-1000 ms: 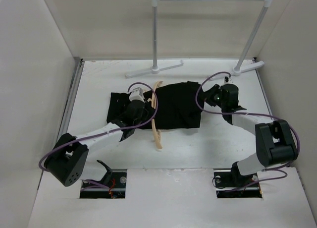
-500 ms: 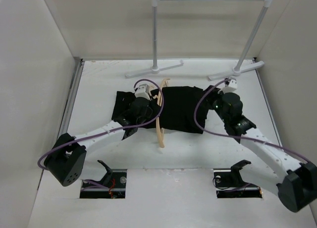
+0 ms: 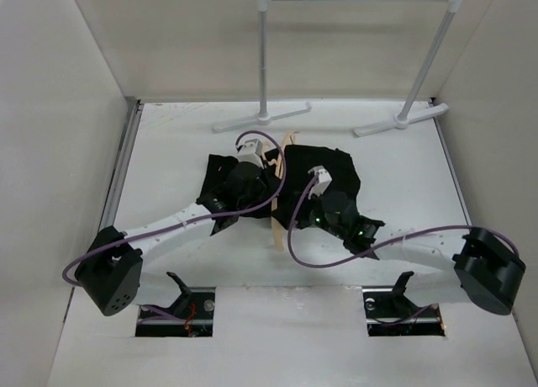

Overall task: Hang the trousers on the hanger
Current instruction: Place trousers on hanger

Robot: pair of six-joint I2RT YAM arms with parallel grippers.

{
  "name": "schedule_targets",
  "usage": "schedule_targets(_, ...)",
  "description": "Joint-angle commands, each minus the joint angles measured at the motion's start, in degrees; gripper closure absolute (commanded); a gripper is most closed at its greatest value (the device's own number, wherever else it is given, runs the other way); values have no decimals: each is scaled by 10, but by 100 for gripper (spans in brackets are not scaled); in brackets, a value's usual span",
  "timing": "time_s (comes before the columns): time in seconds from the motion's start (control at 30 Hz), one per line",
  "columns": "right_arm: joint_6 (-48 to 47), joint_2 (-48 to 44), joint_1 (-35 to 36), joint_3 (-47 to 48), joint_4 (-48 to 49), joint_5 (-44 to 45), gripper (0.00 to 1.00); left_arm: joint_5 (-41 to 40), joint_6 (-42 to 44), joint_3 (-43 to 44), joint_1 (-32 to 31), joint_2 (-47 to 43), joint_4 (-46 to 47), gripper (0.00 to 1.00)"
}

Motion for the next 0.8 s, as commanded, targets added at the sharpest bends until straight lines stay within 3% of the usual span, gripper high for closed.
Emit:
schedule_targets(0.0, 9, 35, 7, 45, 100, -7, 31, -7, 0, 37, -20, -28, 24, 96)
schedule_targets(0.13, 14, 71, 7, 60, 127, -8, 41, -20, -2, 41, -35, -32, 14, 96)
schedule_targets(0.3, 31, 81, 11, 46, 177, 7, 75, -29, -5, 48, -45, -42, 4, 96)
schedule_targets(0.37, 41, 64, 11, 32, 186, 10, 81, -33, -6, 55, -43, -53, -7, 94)
schedule_targets(0.5, 56, 23, 14, -1, 204, 21, 88, -35, -6, 74, -35, -81, -20, 68)
schedule_targets(0.6, 67, -5, 14, -18, 216, 15, 91, -30, -6, 83, -32, -105, -23, 38)
schedule_targets(0.77, 69, -64, -6, -20, 200, -1, 93, -22, -2, 77, -27, -166, -26, 10)
